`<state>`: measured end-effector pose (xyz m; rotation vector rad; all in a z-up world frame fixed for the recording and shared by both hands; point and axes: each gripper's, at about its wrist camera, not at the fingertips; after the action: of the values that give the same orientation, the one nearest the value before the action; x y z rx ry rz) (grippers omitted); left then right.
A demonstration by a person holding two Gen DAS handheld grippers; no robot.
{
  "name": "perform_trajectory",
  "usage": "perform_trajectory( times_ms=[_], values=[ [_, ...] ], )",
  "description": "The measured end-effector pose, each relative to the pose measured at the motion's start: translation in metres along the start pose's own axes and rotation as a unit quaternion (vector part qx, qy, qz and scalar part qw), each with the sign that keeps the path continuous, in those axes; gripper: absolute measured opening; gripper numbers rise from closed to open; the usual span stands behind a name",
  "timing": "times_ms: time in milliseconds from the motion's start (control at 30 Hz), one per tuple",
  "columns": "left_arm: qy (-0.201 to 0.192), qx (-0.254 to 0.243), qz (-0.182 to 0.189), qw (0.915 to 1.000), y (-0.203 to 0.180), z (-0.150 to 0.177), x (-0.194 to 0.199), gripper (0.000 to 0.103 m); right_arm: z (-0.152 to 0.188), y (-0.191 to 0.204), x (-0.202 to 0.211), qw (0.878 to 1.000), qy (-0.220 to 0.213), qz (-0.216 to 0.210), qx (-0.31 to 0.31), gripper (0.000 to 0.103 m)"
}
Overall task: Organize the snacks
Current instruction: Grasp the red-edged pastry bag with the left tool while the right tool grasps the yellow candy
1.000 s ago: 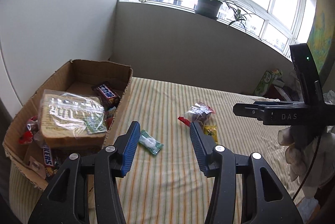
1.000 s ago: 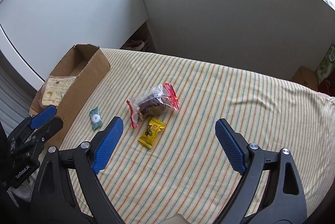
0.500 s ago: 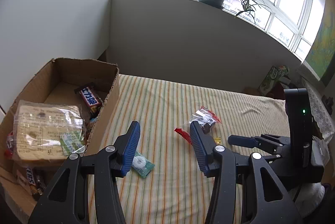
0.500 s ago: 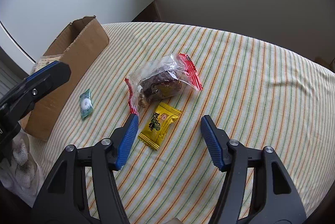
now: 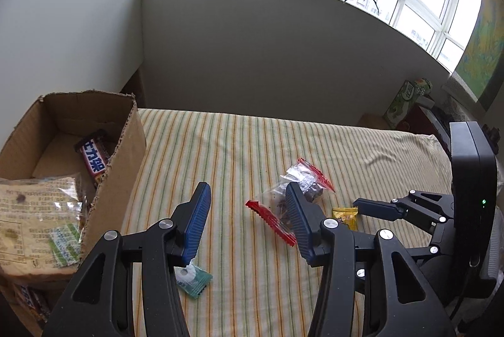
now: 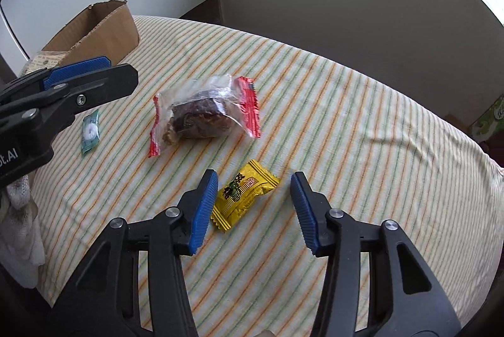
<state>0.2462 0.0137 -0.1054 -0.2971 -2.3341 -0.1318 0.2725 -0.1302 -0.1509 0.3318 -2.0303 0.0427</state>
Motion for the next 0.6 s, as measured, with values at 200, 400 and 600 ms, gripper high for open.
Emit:
perform_trajectory(
  times_ms=[200, 400, 600],
  values=[
    [0.01, -0.073, -0.001, 0.9973, -0.036, 0.0, -0.01, 0.062, 0.001, -0.044, 0.01, 0.999, 0.001, 0.005, -0.036, 0.05],
    [0.014, -0.124, -0.039, 0.9914, -0.061, -0.009, -0.018, 0.068, 0.008, -0.058, 0.017, 0.999, -0.001, -0.003, -0.038, 0.05],
    [0.039, -0.138, -0.07, 0.9873, -0.069, -0.01, -0.044, 0.073, 0.01, -0.062, 0.021, 0.999, -0.002, -0.015, -0.036, 0.05]
  ],
)
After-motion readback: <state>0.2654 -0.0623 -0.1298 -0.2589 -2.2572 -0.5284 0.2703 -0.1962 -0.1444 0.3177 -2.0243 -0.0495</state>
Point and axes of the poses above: each gripper's, at about its wrist camera, not at the fingertips, and x roughly against the way its jaws point, y to its left, z to its underside, and after that the axes turned 15 degrees about -x, right-handed
